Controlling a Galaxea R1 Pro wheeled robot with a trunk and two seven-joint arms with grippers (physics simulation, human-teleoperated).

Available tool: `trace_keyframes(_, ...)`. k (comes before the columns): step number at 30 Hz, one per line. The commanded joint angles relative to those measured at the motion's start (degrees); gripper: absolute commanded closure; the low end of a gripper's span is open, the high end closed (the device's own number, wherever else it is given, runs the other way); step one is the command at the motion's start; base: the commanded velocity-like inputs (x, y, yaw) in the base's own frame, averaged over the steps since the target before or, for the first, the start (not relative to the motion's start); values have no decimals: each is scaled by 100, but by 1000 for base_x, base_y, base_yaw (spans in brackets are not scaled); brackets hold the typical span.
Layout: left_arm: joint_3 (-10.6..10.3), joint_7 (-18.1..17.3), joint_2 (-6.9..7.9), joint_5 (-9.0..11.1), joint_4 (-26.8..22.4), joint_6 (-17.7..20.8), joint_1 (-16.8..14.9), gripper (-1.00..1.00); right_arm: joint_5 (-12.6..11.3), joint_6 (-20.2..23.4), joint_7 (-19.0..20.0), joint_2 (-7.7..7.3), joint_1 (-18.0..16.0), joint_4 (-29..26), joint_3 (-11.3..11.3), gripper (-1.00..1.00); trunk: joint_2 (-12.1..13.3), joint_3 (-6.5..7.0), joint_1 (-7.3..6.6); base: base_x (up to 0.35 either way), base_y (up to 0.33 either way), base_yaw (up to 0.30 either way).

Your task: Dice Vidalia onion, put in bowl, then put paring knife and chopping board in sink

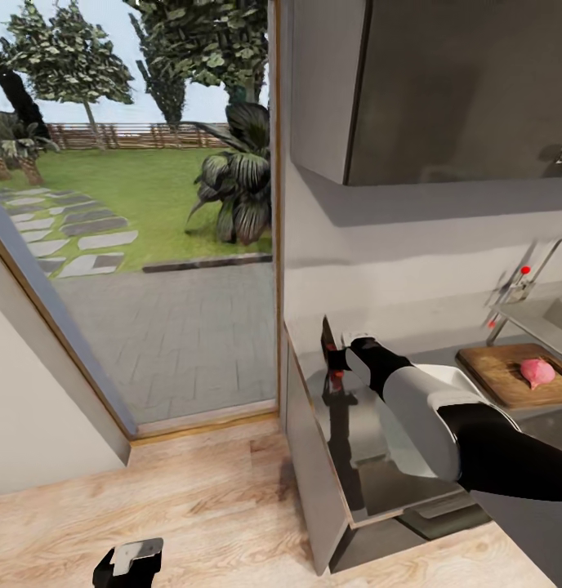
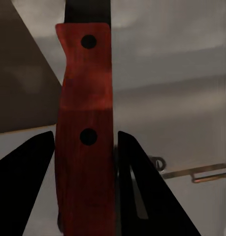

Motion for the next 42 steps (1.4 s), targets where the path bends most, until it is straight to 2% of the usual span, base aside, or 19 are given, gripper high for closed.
trace_keyframes(1, -49, 24, -3, 14, 17, -26, -8, -100, -23, 37, -26, 2, -3, -20, 13, 100, -8, 0, 2, 0, 0, 0)
trace_keyframes(12, -49, 24, -3, 14, 18, -27, -8, -100, -9, 125, -56, -5, -3, -437, 7, 100, -8, 98, 2, 0, 0, 0)
trace_keyframes(20, -49, 24, -3, 15, 17, -26, -8, -100, -7, 706, -182, -5, -3, -1087, 14, 100, -8, 169, 2, 0, 0, 0)
trace_keyframes(25, -49, 24, -3, 18, 18, -27, -8, -100, -7, 811, -213, -11, -3, -1195, 15, 100, -8, 214, 2, -22, 0, 0)
trace_keyframes(42, -49, 24, -3, 16, 19, -26, -8, -100, -7, 845, -229, -11, -3, -1228, 8, 100, -8, 365, 2, -287, 0, 0)
